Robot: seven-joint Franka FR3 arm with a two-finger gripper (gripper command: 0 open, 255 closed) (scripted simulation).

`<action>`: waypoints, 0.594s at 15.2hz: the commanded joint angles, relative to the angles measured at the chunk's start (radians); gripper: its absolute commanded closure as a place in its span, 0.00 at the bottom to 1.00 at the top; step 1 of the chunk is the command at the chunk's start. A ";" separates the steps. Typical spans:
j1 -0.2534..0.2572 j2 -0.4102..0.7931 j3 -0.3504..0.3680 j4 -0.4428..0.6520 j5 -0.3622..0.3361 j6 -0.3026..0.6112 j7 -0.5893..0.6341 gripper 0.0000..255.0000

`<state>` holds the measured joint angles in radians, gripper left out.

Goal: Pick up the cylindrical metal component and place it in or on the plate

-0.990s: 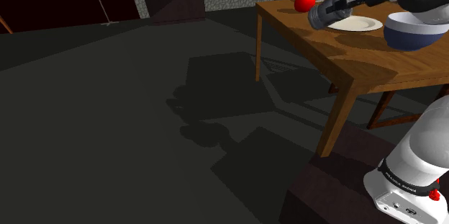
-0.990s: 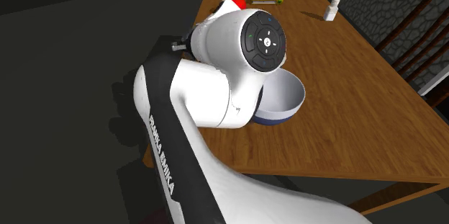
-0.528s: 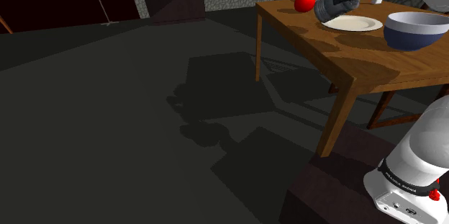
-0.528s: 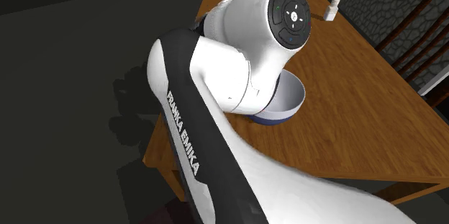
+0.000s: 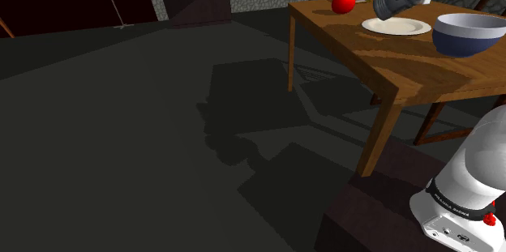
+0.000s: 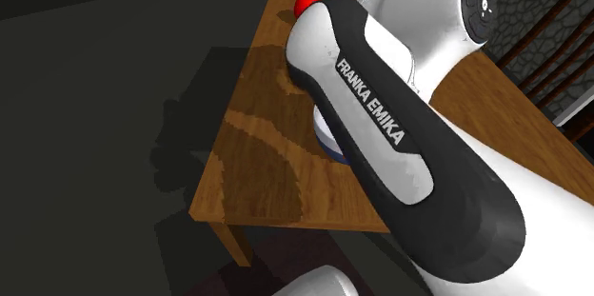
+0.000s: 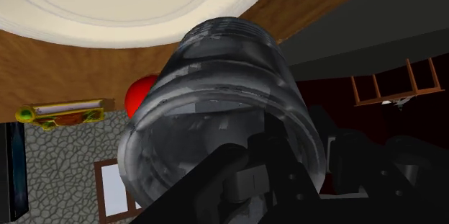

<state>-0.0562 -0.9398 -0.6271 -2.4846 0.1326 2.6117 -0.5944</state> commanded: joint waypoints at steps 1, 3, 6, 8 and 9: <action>0.027 0.021 -0.059 0.049 -0.002 -0.021 -0.042 1.00; 0.057 0.040 -0.121 0.103 -0.003 -0.048 -0.083 1.00; 0.072 0.042 -0.159 0.103 -0.004 -0.040 -0.112 1.00; 0.074 0.037 -0.171 0.079 -0.005 -0.020 -0.124 1.00; 0.075 0.034 -0.177 0.067 -0.005 -0.010 -0.131 1.00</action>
<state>0.0190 -0.9012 -0.7997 -2.4040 0.1281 2.5907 -0.7189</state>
